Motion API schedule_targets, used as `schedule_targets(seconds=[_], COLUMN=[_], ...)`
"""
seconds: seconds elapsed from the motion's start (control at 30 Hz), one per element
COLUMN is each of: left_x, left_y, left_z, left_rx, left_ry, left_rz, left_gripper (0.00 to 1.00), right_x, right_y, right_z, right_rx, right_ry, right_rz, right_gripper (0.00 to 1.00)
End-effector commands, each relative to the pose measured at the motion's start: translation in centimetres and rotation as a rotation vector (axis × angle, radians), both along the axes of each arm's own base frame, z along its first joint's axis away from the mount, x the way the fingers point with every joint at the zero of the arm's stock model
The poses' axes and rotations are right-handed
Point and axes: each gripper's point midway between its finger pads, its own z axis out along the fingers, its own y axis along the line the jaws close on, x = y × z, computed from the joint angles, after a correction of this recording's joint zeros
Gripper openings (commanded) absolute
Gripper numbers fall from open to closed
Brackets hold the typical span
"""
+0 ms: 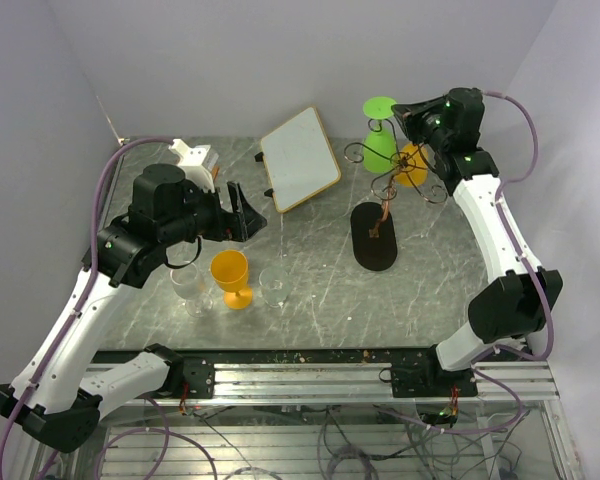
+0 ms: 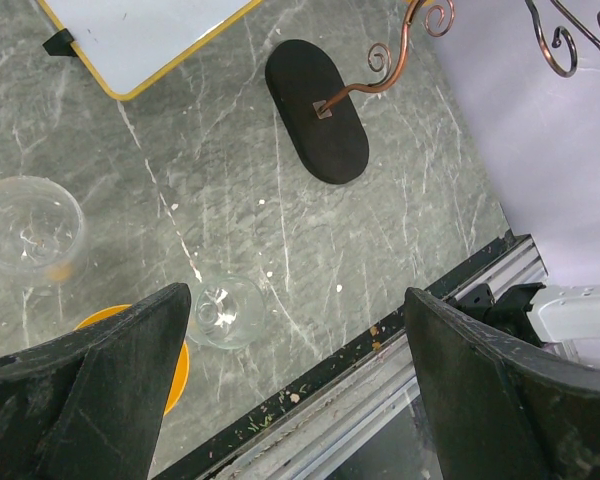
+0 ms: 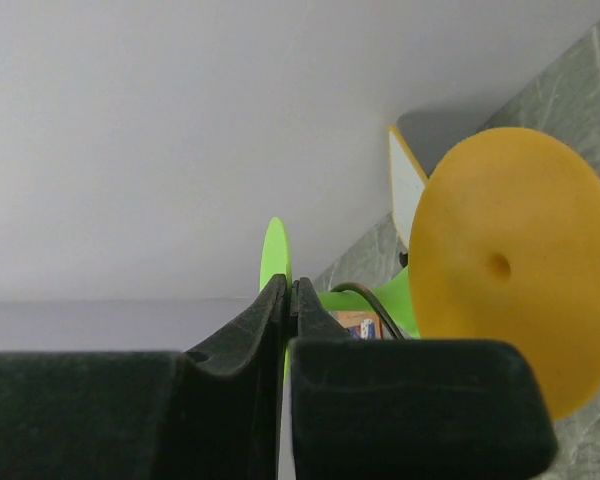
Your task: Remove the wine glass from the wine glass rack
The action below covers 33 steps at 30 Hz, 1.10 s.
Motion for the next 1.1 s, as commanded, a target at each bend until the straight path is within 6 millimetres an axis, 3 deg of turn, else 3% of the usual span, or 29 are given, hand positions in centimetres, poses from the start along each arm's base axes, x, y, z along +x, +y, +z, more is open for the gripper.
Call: schedule_targets(seconds=[0.0, 0.37, 0.7, 1.07], left_x=[0.0, 0.1, 0.1, -0.2], left_y=[0.6, 0.3, 0.0, -0.1], left_z=[1.9, 2.1, 1.9, 2.2], left_rx=[-0.007, -0.021, -0.032, -0.059], left_ry=[-0.056, -0.055, -0.050, -0.047], left_rz=[0.014, 0.007, 0.001, -0.003], left_gripper=[0.98, 0.98, 0.98, 0.98], right_x=[-1.1, -3.4, -6.4, -7.5], right_y=[-1.5, -2.1, -0.1, 3.9], right_z=[1.9, 2.7, 2.5, 3.0], right_rx=[-0.016, 0.005, 0.060, 0.057], right_ry=[-0.035, -0.048, -0.051, -0.057], right_rz=[-0.081, -0.098, 0.028, 0.232], right_gripper=[0.00, 0.00, 0.00, 0.00])
